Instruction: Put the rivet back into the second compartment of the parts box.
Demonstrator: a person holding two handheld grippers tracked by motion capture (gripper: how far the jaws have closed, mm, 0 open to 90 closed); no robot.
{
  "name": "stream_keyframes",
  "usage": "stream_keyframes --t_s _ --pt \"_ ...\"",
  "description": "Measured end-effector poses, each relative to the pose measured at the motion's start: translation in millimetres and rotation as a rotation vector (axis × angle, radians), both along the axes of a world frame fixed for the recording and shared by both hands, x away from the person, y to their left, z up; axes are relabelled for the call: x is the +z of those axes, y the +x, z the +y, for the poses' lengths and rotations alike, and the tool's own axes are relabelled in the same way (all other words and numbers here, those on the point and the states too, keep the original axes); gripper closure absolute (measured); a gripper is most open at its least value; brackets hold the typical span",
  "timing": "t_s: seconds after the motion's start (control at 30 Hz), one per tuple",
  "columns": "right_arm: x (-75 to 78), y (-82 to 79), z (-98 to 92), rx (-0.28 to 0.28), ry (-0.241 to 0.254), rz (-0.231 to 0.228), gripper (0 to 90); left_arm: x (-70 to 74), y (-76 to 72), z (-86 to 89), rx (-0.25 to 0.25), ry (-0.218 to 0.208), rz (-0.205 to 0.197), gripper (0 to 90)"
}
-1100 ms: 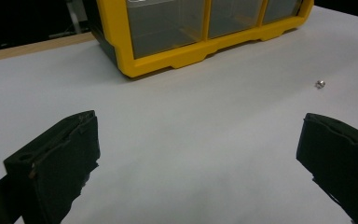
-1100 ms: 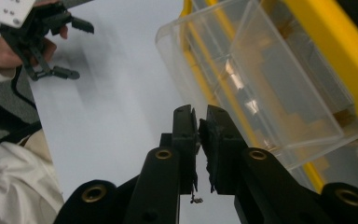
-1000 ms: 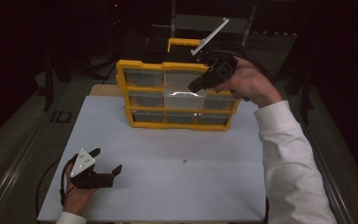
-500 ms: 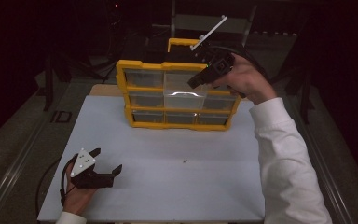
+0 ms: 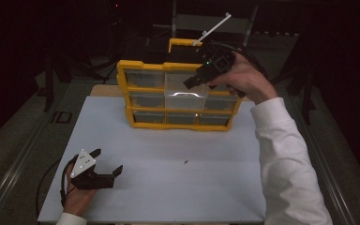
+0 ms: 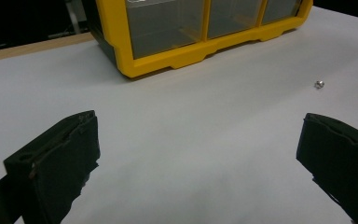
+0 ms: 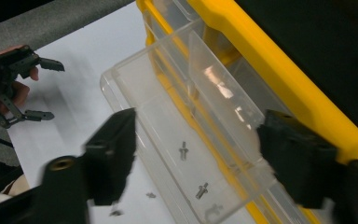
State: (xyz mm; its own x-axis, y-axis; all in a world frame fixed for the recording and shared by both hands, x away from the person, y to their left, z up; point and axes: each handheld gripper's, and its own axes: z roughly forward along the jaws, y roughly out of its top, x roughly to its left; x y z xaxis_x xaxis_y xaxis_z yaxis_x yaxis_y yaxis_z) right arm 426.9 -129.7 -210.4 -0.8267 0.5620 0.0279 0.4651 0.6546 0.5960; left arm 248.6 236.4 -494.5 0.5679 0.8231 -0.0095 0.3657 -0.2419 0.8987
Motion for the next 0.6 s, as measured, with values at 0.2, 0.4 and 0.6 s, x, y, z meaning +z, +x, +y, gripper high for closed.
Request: stream_keyframes --t_s 0.2,0.4,0.6 --pt "-0.2 -3.3 -4.4 -0.001 -0.01 0.0 19.5 -0.1 -0.1 -0.4 0.001 0.002 0.001 0.2" --pt "-1.5 -7.3 -6.4 0.012 -0.03 -0.004 18.9 0.1 -0.3 -0.4 0.001 0.002 0.0 0.2" --pt "-2.6 -10.7 -10.2 0.009 -0.045 -0.013 17.1 0.1 -0.4 -0.2 0.001 -0.001 0.001 0.2"
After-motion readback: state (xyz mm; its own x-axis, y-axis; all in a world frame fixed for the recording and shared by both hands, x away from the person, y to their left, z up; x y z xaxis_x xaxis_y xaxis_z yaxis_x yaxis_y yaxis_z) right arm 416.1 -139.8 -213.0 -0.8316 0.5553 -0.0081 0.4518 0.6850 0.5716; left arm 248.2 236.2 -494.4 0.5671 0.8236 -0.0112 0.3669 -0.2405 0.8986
